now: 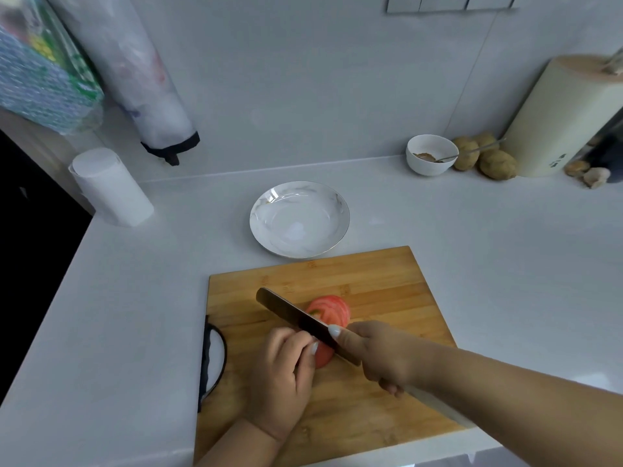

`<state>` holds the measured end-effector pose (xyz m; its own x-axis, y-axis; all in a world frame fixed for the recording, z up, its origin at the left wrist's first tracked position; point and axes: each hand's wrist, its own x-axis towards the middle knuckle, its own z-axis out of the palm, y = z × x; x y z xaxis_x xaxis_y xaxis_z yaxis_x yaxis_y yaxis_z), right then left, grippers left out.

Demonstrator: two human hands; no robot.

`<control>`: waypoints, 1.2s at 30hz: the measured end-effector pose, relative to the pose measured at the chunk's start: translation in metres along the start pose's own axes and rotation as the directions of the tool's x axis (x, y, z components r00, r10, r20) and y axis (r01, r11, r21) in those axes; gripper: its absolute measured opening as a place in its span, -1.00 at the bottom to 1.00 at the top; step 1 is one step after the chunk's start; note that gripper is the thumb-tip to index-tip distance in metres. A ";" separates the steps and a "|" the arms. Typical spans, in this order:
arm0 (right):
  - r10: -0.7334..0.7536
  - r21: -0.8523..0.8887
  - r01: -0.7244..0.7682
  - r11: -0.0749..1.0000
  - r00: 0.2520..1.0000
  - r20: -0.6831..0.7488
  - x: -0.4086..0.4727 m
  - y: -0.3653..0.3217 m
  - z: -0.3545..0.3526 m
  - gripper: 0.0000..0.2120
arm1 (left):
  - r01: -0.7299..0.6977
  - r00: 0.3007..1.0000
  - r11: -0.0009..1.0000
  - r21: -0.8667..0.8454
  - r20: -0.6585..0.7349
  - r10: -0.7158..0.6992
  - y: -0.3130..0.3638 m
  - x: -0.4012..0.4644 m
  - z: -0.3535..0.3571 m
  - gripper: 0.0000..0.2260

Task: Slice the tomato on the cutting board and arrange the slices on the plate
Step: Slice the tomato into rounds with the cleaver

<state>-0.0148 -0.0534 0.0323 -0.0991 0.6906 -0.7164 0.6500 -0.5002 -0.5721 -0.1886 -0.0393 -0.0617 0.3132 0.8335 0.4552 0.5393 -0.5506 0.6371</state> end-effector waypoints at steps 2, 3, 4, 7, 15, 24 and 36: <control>0.001 0.007 -0.001 1.000 1.000 0.002 -0.001 0.000 0.000 -0.44 | 0.012 1.000 1.000 0.013 0.007 -0.013 0.000 0.000 0.000 -0.86; -0.001 0.005 0.001 1.000 1.000 -0.001 -0.002 0.000 0.001 -0.46 | 0.019 1.000 1.000 0.018 0.009 -0.019 0.000 0.001 0.001 -0.85; -0.003 0.002 0.003 1.000 1.000 -0.005 -0.003 0.000 0.002 -0.46 | 0.023 1.000 1.000 0.021 0.009 -0.023 -0.001 0.002 0.002 -0.85; 0.001 -0.031 -0.002 1.000 1.000 -0.016 -0.008 0.000 0.000 -0.33 | 0.013 1.000 0.999 0.042 0.018 -0.013 -0.002 0.002 0.005 -0.86; 0.050 -0.017 -0.051 0.999 0.999 -0.018 -0.056 0.001 -0.023 -0.35 | -0.010 0.999 0.997 0.080 0.036 0.007 -0.002 0.001 0.006 -0.88; 0.101 -0.012 -0.101 0.995 0.995 0.011 -0.075 0.002 -0.029 -0.39 | -0.014 0.996 0.996 0.088 0.085 0.007 0.002 0.003 0.001 -0.80; -0.021 -0.079 0.016 0.997 0.998 -0.056 -0.048 -0.015 -0.017 -0.43 | -0.009 0.992 0.996 0.085 0.124 -0.002 -0.001 0.003 0.000 -0.85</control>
<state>-0.0067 -0.0700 0.0820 -0.0701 0.7291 -0.6808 0.7055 -0.4463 -0.5506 -0.1877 -0.0362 -0.0611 0.4064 0.8338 0.3736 0.6011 -0.5519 0.5780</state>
